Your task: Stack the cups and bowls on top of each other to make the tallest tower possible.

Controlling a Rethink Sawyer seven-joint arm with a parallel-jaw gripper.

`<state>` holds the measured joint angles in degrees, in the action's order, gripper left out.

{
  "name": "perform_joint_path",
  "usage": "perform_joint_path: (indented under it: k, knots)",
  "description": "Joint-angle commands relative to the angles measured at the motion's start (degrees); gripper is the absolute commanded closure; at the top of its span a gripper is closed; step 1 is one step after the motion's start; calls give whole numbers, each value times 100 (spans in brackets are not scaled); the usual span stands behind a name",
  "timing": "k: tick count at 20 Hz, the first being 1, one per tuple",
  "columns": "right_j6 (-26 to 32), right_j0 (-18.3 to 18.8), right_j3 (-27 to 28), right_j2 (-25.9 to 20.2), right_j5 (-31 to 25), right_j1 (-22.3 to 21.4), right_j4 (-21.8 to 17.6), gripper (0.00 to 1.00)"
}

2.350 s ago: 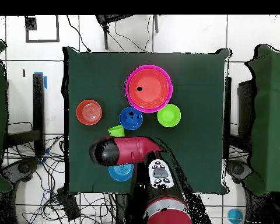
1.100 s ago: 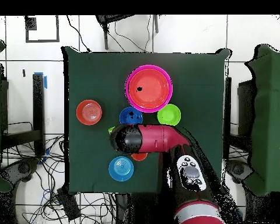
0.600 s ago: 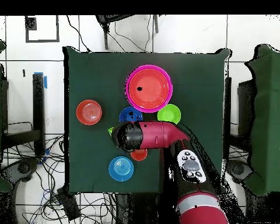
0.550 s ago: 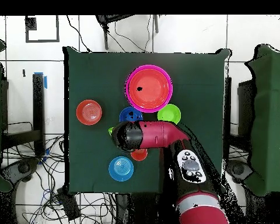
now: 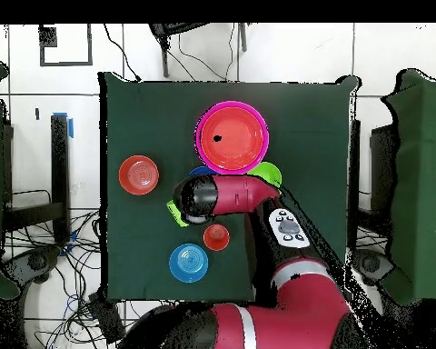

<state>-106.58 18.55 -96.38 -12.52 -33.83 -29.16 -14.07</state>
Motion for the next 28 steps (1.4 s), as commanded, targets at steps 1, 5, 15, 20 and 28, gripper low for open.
perform_joint_path:
  k: [1, 5, 15, 20, 28]
  knots:
    - [664, -34, 644, -594, -581, 389, -230, 0]
    - [592, 12, 318, -619, -593, 89, -237, 0]
    - [173, -42, -821, -597, -378, -1023, -167, 0]
    - [-42, -92, -1292, -576, -279, -1508, -51, 0]
    - [-116, -31, -1897, -584, -119, -1986, 15, 0]
